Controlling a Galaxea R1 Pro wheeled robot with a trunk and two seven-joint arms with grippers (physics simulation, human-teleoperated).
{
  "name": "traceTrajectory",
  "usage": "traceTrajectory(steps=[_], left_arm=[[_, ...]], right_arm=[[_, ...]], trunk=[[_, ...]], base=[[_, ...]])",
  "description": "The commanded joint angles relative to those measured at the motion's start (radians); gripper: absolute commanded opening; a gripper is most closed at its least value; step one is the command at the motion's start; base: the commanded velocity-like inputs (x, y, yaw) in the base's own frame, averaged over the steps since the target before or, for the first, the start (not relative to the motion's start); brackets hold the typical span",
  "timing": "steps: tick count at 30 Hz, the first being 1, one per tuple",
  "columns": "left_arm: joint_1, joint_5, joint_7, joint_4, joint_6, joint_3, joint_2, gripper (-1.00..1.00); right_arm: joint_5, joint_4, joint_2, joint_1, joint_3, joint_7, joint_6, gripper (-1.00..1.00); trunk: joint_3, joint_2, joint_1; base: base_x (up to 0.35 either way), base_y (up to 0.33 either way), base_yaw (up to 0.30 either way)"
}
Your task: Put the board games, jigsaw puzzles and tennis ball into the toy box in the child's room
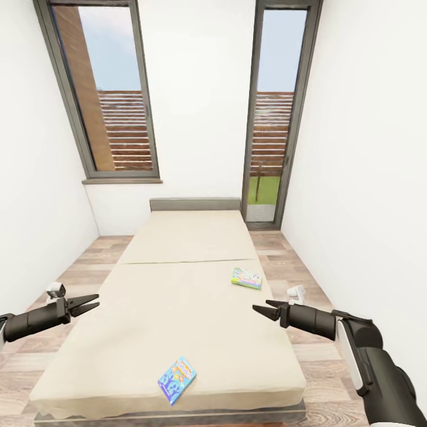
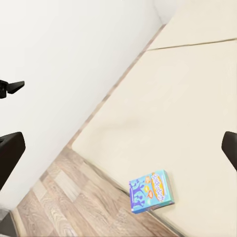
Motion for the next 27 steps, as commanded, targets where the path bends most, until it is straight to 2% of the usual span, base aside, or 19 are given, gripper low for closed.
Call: traceTrajectory(steps=[1,8,17,21,27], left_arm=[[-0.001,-0.002,-0.004,0.0,0.014,0.001,0.0,1.0],[-0.001,-0.003,-0.004,0.0,0.088,0.002,0.0,1.0],[-0.001,-0.004,-0.004,0.0,0.104,-0.005,0.0,1.0],[-0.001,-0.004,-0.004,0.0,0.106,-0.023,0.001,1.0],[-0.001,-0.005,-0.004,0.0,0.106,-0.028,0.002,1.0]], right_arm=[[-0.005,0.002,0.001,-0.001,-0.001,0.001,0.009,1.0],[-0.014,0.016,0.005,-0.001,-0.008,-0.001,0.014,1.0],[-0.015,0.041,0.011,-0.001,-0.012,-0.003,0.021,1.0],[-0.016,0.063,0.026,-0.001,-0.014,-0.003,0.023,1.0],[-0.017,0.109,0.057,-0.003,-0.014,-0.004,0.042,1.0]], trunk=[[-0.004,-0.008,0.004],[-0.026,-0.057,0.031],[-0.055,-0.12,0.065],[-0.067,-0.148,0.081],[-0.086,-0.19,0.104]], base=[[0.0,0.0,0.0],[0.0,0.0,0.0],[-0.073,0.0,0.0],[-0.275,0.0,0.0],[-0.112,0.0,0.0]])
